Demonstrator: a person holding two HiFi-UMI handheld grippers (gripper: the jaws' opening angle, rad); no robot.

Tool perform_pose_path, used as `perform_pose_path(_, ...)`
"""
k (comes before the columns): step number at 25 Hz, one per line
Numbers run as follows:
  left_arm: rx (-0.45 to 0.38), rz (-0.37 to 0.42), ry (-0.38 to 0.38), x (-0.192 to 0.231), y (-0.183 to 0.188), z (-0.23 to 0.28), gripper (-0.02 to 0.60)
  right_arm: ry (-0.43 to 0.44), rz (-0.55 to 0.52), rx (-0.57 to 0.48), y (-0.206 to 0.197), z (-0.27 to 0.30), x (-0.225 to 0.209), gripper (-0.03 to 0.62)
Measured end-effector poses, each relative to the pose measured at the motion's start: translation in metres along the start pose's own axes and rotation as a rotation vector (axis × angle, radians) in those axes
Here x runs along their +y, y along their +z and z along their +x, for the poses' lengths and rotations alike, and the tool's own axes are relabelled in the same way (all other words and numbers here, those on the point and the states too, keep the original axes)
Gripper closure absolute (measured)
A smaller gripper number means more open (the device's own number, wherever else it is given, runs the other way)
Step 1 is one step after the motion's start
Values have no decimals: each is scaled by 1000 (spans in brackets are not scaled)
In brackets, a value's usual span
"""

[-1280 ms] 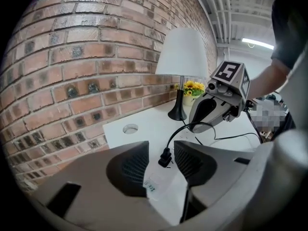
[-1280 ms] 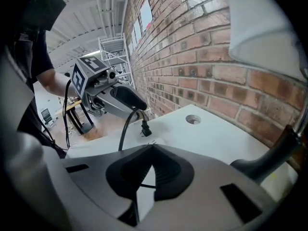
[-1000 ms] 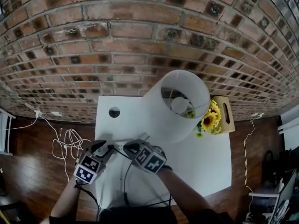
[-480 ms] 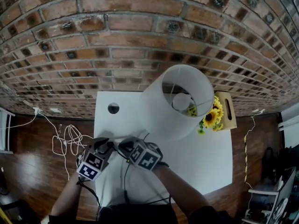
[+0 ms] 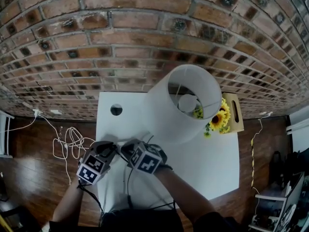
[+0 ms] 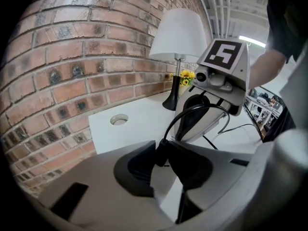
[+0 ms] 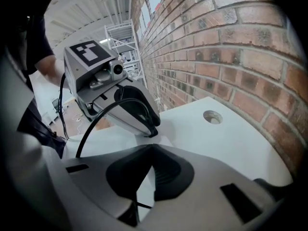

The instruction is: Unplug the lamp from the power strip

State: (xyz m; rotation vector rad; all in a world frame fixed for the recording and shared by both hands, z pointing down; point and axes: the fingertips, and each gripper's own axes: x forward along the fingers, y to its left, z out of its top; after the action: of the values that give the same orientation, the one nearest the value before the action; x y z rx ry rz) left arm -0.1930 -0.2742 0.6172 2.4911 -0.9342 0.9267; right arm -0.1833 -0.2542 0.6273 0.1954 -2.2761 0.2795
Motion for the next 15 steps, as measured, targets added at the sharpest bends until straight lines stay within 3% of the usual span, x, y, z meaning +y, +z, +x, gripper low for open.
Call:
perform_pose_path(3,-2,-9,-5,0,0,1,472,-24,-54,44,-1,0,2,592)
perform_pose_path(15,5,-27,15,0,0,1,472,-57,-6,92,-2,4,-1,591)
